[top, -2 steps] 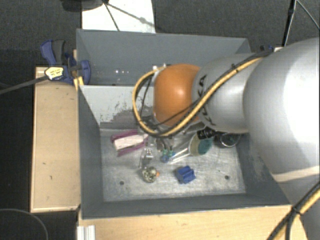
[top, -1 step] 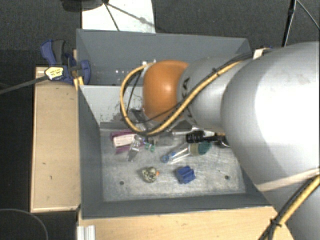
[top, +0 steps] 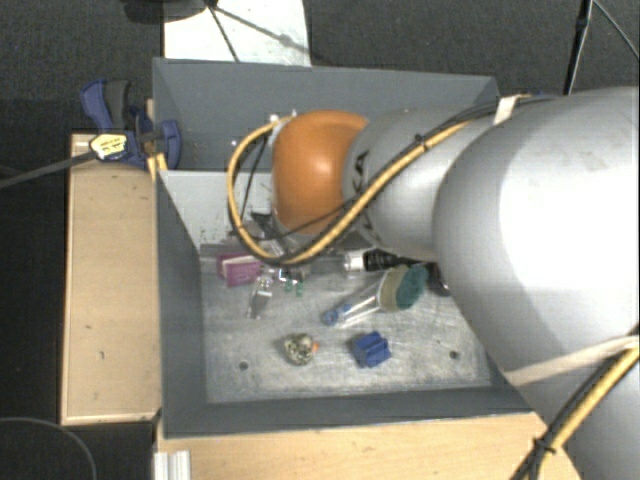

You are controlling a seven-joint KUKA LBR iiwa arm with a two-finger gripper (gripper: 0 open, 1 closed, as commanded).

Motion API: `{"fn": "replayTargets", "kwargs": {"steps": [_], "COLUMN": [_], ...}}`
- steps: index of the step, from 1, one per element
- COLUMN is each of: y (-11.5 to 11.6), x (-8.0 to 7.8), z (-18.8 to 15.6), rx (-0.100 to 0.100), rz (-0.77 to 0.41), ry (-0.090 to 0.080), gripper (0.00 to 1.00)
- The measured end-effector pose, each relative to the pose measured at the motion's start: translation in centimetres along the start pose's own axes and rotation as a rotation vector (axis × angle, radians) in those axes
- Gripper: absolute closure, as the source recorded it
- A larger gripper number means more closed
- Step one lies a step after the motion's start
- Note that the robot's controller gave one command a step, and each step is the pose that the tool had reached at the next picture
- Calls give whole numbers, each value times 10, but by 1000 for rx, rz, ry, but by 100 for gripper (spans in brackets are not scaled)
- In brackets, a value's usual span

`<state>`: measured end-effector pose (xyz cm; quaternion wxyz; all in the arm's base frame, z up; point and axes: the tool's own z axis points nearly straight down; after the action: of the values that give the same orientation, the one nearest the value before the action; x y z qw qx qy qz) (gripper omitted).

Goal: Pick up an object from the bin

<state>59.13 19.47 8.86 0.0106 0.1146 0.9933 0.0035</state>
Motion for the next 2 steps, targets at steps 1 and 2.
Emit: {"fn": "replayTargets", "kwargs": {"steps": [1, 2], "y": [1, -3], "x": [-4, 0], "z": [1, 0], "rx": [2, -1], "rz": [-5, 20], "ry": [6, 4], "gripper": [0, 0]}}
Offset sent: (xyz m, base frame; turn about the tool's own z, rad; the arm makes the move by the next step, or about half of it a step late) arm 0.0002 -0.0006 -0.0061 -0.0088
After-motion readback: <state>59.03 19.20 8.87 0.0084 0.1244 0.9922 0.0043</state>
